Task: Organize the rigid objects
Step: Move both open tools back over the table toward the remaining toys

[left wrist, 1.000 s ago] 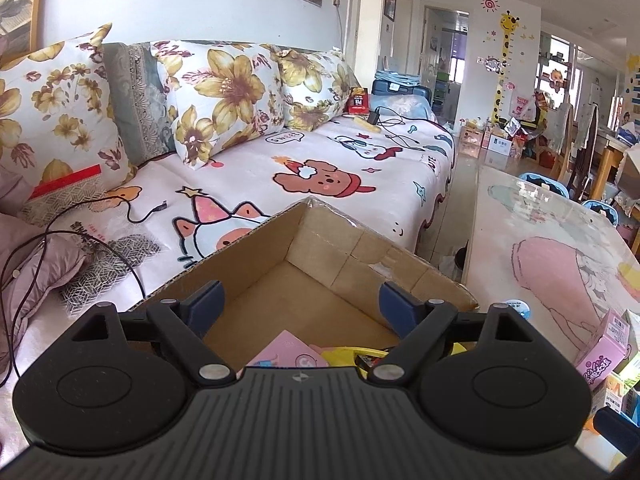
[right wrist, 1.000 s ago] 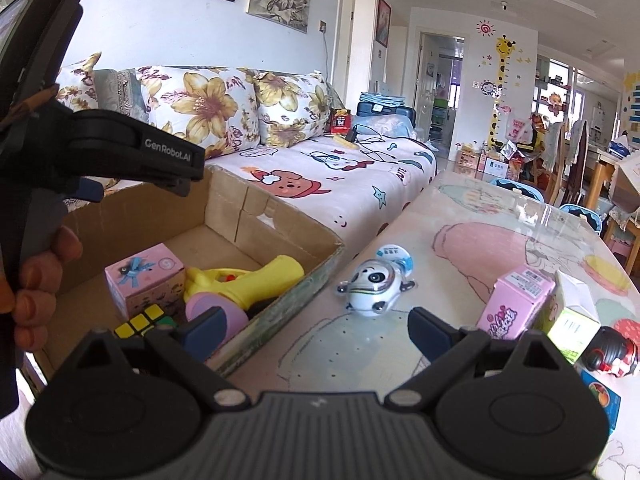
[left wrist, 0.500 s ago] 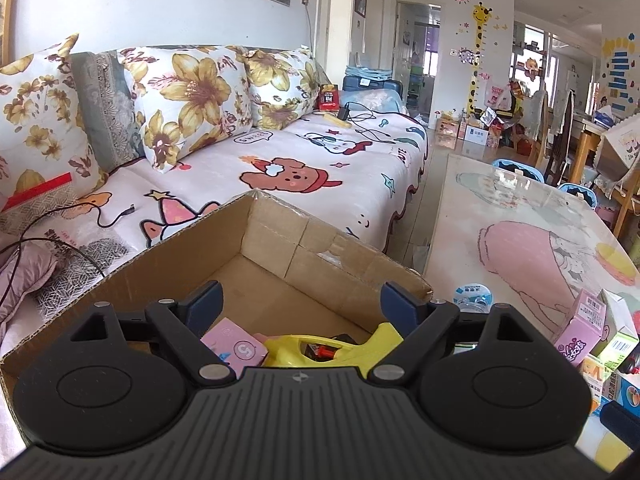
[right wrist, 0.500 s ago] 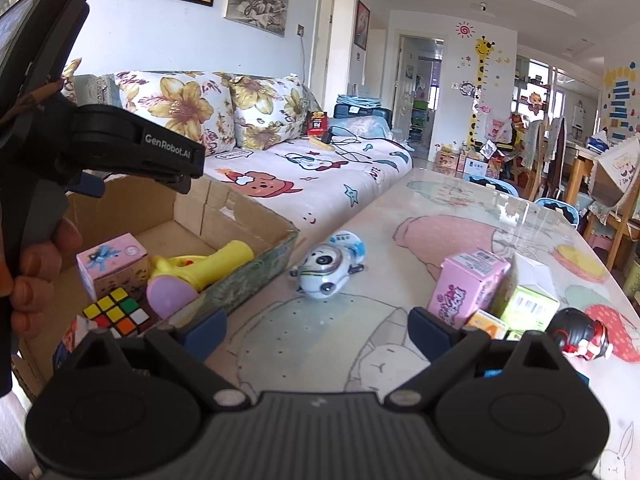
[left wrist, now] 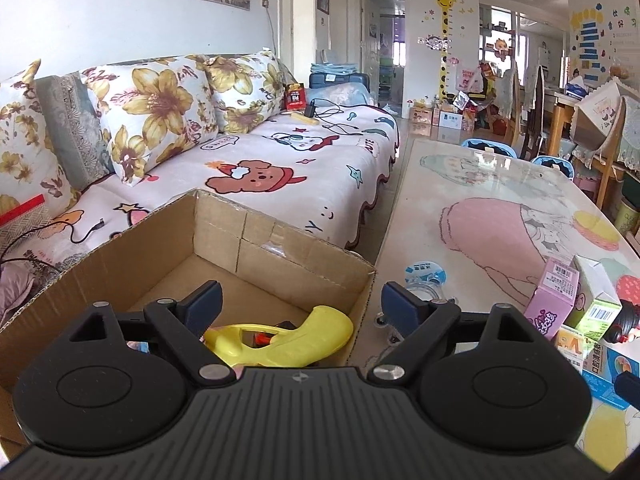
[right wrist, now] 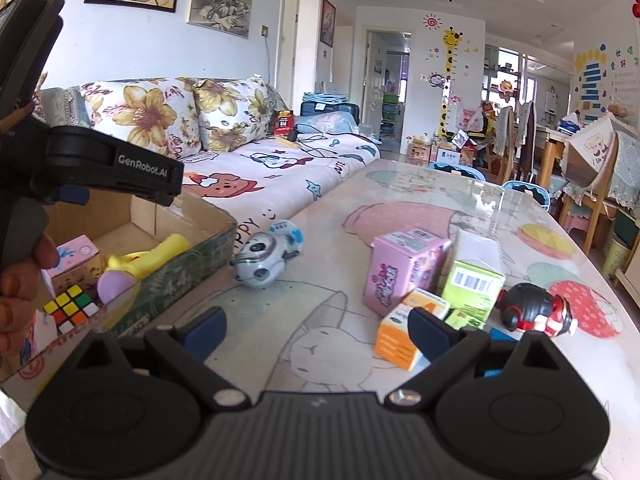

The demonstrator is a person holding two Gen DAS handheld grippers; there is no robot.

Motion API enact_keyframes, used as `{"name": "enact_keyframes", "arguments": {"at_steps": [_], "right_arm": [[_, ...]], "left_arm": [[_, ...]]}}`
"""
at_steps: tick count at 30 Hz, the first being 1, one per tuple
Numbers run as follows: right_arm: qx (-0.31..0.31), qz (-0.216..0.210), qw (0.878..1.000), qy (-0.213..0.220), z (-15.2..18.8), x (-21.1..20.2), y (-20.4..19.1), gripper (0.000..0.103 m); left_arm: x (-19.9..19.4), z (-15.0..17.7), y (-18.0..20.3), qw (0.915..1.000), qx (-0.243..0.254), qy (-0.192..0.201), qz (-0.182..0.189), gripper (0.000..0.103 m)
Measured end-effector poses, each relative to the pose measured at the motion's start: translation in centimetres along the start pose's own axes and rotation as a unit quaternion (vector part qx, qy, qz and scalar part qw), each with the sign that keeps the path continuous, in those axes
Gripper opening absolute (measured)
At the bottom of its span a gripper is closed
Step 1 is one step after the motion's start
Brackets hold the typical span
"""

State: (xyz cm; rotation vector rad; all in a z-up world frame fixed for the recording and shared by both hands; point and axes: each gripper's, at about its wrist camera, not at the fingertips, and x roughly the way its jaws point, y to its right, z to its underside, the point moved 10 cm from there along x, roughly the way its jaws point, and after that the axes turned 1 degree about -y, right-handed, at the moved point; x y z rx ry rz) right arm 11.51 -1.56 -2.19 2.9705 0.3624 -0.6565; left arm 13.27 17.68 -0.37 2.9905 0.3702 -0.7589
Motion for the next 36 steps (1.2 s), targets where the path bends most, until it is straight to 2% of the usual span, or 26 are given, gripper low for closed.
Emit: {"name": "enact_keyframes", "arguments": {"at_steps": [14,24,30,36], "right_arm": [[0.032,0.059,0.998,-0.006,0.8,-0.1,8.0,0.097],[0.092,0.123,0.988,-0.025,1.9,1.7,16.7,0.102],[0.178,0.115,0.977,-0.040,2.7,3.7,20.8,0.102],[0.182,0.094,0.978,-0.040,2.0,5.2,21.4,0.102]], "left_arm": [[0.0,1.2,3.8,0.9966,0.064,0.004,0.052,0.103],[-0.2,3.1,7.8,0.9867,0.101,-0.013,0.127,0.103],[0.0,4.8,10.4,0.9779,0.137,-0.023,0.156,0.103],[0.3,5.9,12.1,0.9725,0.167,-0.018,0.161,0.103]]}}
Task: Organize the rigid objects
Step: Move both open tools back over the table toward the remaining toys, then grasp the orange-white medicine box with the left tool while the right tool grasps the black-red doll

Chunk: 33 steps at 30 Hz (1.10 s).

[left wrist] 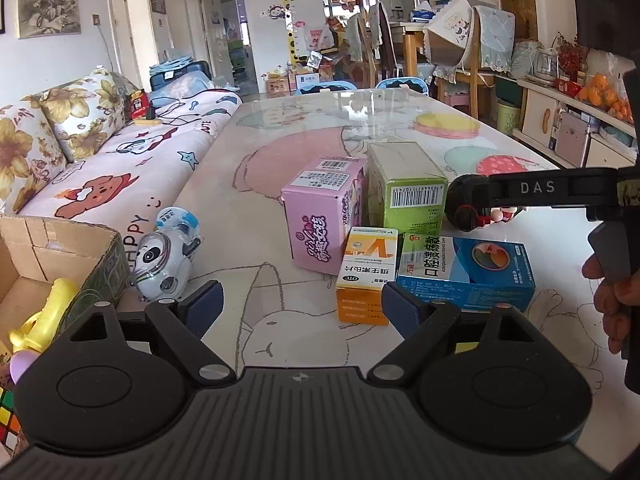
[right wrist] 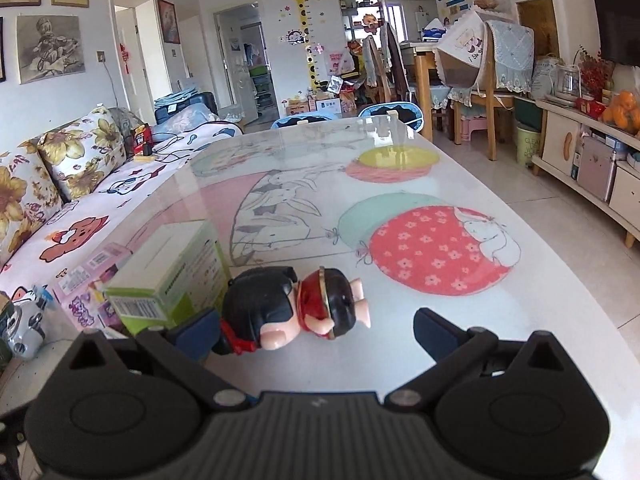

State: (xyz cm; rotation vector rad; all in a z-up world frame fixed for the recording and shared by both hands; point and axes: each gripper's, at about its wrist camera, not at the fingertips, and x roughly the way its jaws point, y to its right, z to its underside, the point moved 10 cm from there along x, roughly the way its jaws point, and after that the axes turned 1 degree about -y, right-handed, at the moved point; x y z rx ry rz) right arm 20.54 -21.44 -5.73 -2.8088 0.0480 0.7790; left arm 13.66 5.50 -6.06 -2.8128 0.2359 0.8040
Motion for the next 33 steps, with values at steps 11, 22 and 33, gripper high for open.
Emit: {"name": "enact_keyframes", "arguments": {"at_steps": [11,22,33], "right_arm": [[-0.063,-0.007,0.998,-0.028,-0.5,3.2,-1.3,0.102],[-0.098,-0.007,0.994,-0.036,-0.2,4.1,-1.7,0.095],[-0.135,0.023,0.990,-0.008,-0.3,3.1,-2.6,0.095]], "left_arm": [[2.1,0.2,2.0,0.9997,0.008,-0.014,0.017,0.096],[4.0,-0.7,4.0,0.9989,0.002,-0.022,0.041,0.053],[3.3,-0.7,2.9,0.9985,-0.019,-0.024,0.046,0.042]]}}
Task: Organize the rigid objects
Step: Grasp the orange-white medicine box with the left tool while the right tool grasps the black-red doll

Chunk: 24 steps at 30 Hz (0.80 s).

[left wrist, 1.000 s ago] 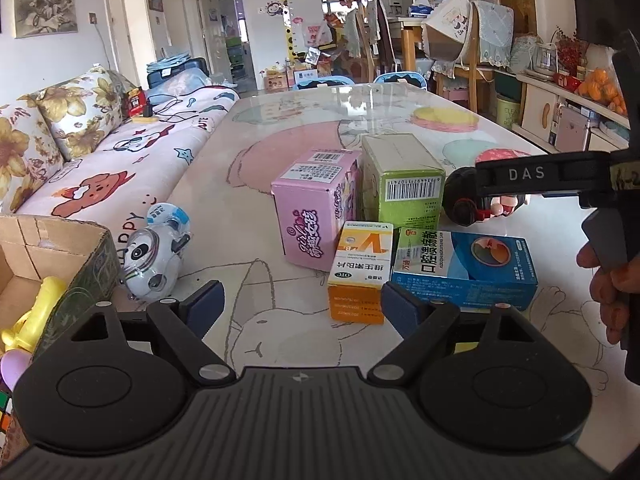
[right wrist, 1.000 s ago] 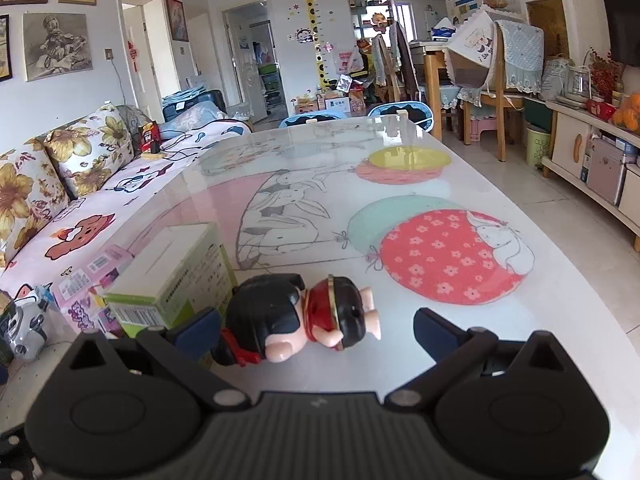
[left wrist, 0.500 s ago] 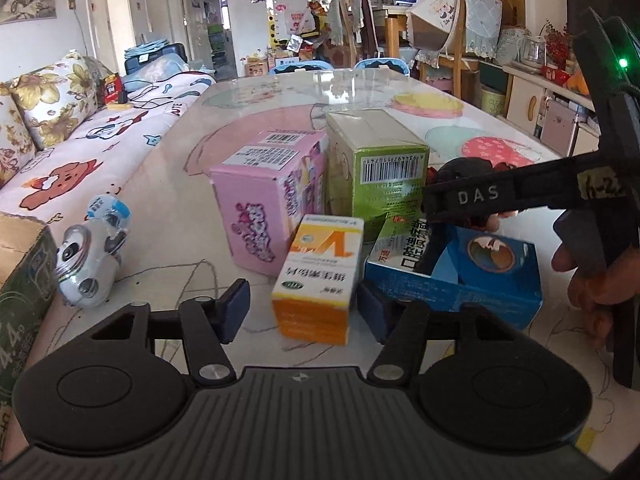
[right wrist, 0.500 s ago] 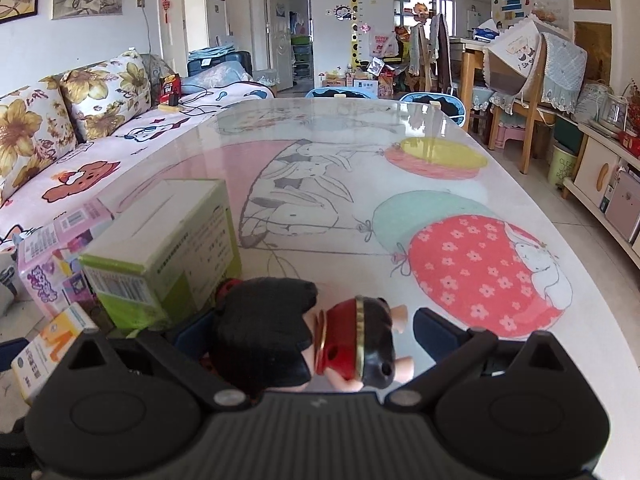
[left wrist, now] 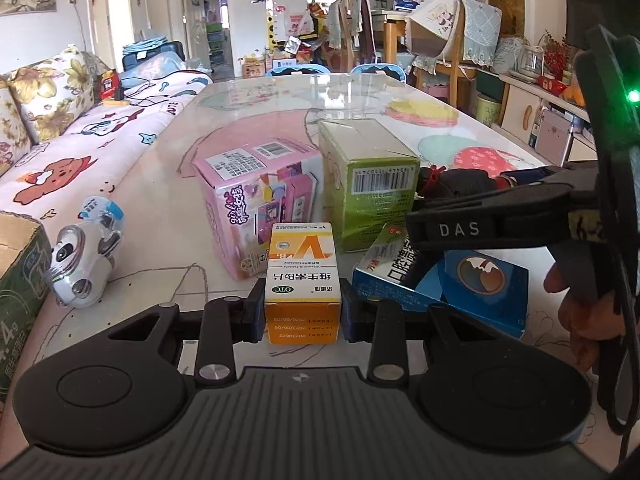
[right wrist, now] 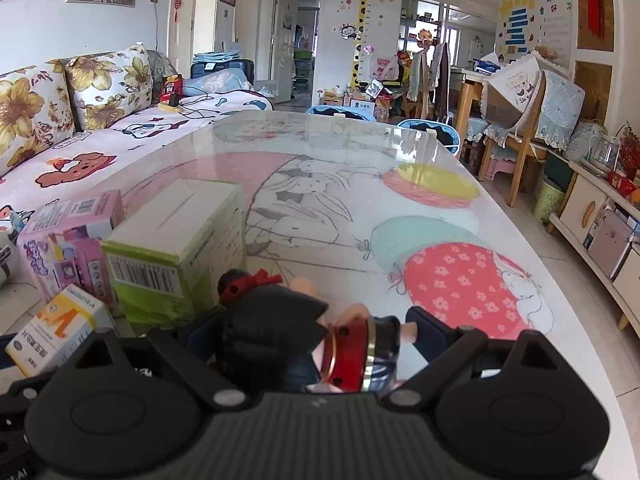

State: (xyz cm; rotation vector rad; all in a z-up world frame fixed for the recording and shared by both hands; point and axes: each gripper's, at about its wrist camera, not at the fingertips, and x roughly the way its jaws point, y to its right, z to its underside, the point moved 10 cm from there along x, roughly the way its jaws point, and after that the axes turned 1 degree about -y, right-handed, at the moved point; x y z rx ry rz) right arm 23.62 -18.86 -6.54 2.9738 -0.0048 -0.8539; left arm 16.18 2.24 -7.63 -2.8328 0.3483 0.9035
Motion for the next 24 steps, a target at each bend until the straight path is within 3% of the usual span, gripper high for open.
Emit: {"name": "enact_keyframes", "arguments": {"at_steps": [24], "right_arm": [[-0.021,0.013,0.999,0.035,-1.3,-3.4,-2.8,0.095]], "left_arm": [[-1.3,-0.9,-0.8,0.9982,-0.050,0.031,-0.008,0.042]]}}
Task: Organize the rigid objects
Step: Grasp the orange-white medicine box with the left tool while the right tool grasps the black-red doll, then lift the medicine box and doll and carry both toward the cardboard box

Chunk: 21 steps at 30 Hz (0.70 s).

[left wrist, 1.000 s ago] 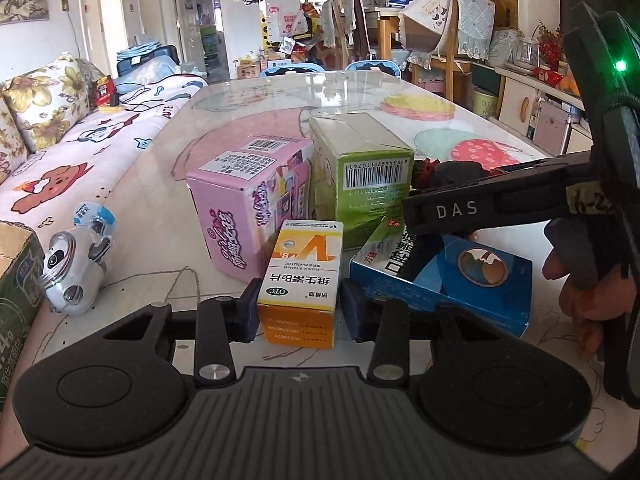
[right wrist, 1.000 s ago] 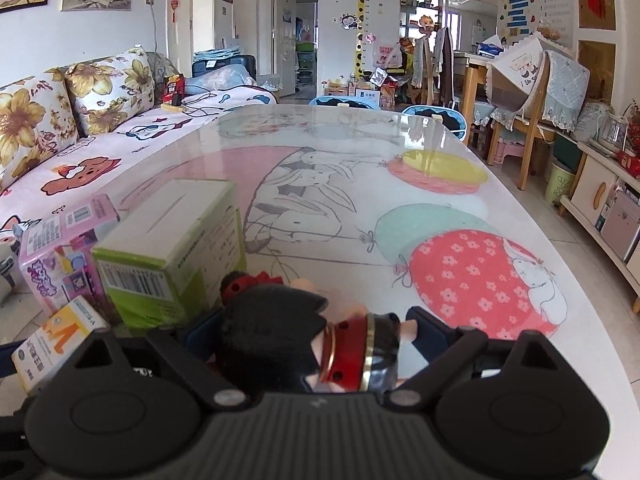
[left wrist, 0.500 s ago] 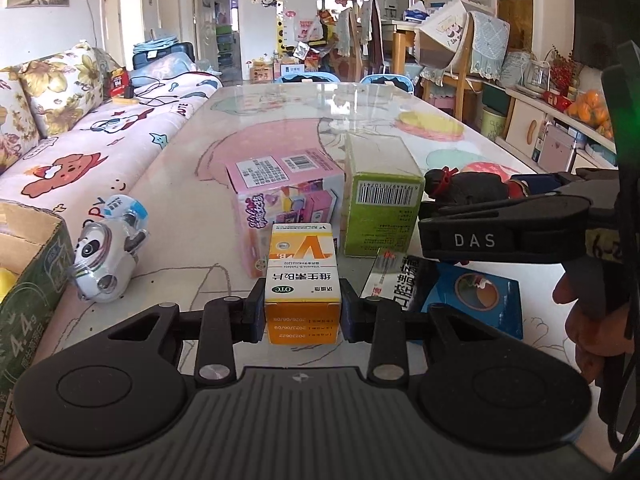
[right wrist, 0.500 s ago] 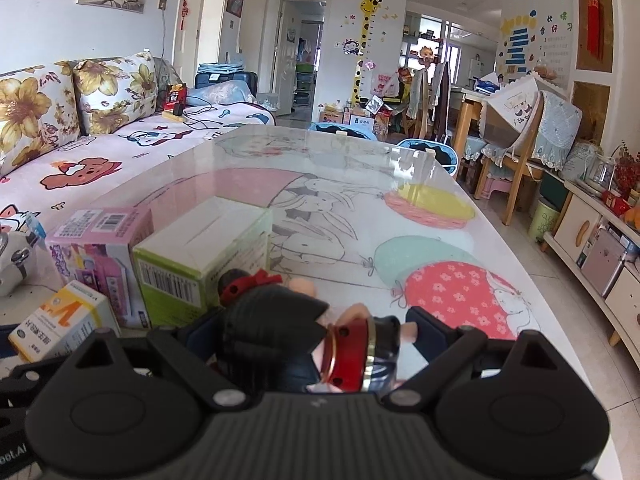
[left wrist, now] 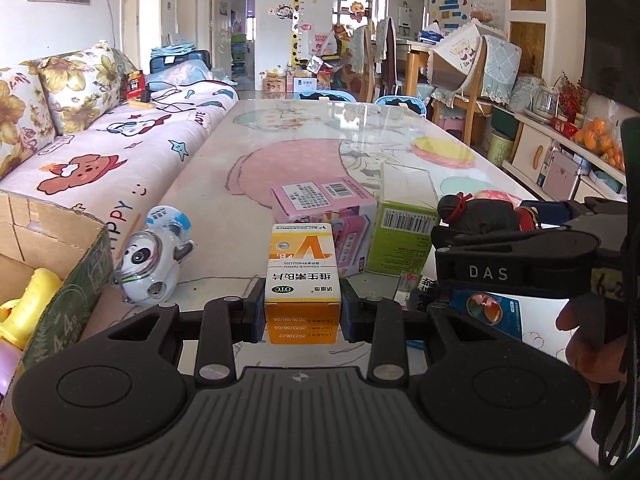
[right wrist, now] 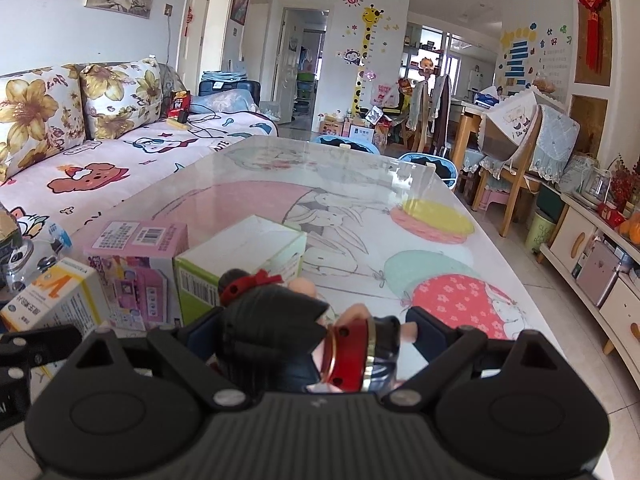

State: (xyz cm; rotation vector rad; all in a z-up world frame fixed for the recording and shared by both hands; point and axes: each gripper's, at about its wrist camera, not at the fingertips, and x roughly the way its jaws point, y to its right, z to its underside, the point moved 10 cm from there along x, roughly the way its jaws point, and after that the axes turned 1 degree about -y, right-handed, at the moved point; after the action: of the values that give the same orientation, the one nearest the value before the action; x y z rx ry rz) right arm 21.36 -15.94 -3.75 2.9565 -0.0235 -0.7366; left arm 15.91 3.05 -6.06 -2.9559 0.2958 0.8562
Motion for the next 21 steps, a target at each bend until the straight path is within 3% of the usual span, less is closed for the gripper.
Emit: {"name": "enact_keyframes", "arguments": {"at_steps": [21], "right_arm": [[-0.026,-0.021,0.999,0.019,-1.8,-1.9,-4.7,0.095]], "left_arm": [[-1.2,-1.0,-1.7,0.9979,-0.049,0.031,-0.027,0.042]]}}
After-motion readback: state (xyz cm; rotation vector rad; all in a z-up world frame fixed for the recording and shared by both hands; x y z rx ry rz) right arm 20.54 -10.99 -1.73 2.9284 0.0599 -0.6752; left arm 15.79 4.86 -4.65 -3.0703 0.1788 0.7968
